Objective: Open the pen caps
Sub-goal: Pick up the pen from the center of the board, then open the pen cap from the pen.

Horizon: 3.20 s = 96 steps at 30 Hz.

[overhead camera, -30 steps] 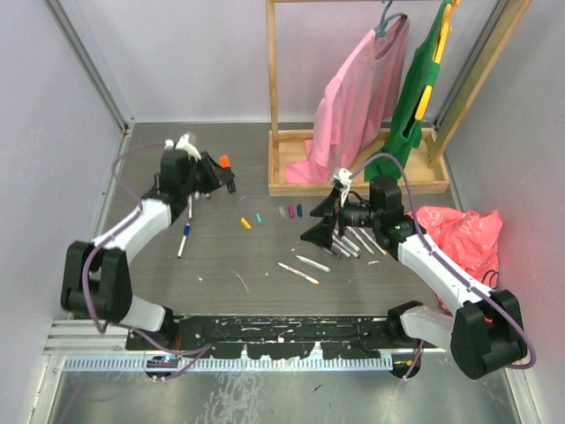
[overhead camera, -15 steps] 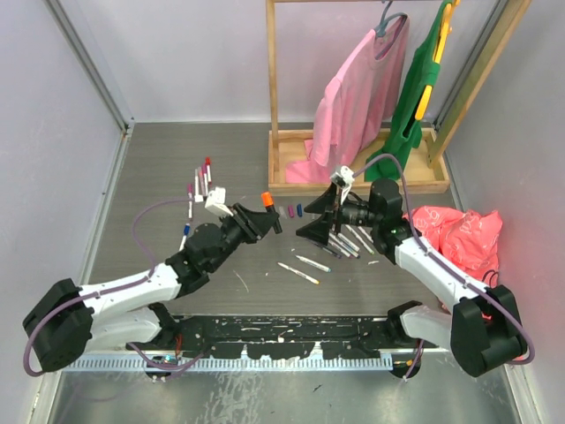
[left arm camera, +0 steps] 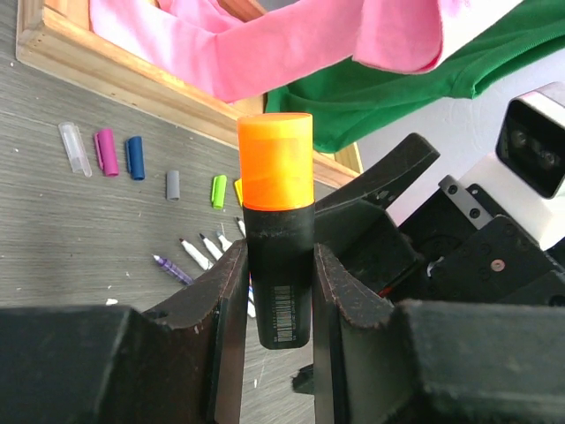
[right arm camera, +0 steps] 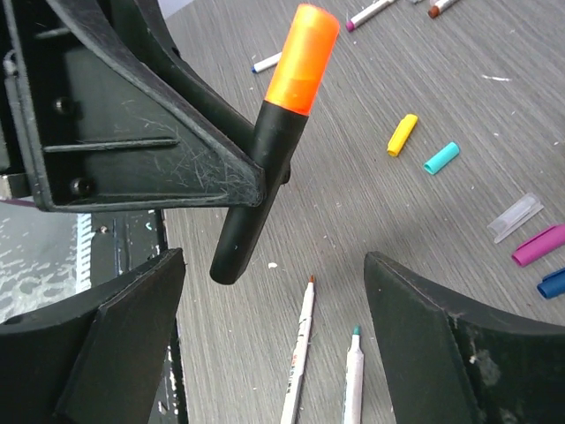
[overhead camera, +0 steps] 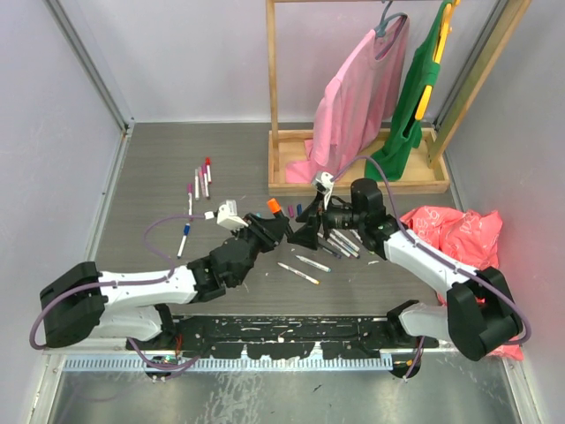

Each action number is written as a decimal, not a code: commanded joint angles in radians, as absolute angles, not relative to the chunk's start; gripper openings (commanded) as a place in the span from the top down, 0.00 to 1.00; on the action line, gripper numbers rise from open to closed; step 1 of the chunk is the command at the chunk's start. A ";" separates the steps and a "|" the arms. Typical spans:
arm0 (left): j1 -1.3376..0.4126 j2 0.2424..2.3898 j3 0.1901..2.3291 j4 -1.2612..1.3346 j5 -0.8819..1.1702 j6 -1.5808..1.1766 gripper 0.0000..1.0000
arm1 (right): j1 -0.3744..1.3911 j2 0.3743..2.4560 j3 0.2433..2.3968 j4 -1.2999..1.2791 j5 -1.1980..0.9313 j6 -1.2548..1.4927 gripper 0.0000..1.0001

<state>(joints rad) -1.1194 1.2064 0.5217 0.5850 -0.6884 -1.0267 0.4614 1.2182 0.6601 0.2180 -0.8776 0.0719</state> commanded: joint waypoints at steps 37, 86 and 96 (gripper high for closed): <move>-0.796 1.042 0.441 0.799 -0.012 -0.905 0.00 | 0.405 1.283 0.862 0.028 -1.134 0.047 0.99; -0.638 1.399 0.488 1.358 0.548 -0.978 1.00 | 0.403 1.337 0.865 0.033 -1.313 0.086 0.40; -0.654 1.447 0.521 1.362 0.550 -0.937 1.00 | 0.449 1.351 0.884 -0.004 -1.265 0.079 0.63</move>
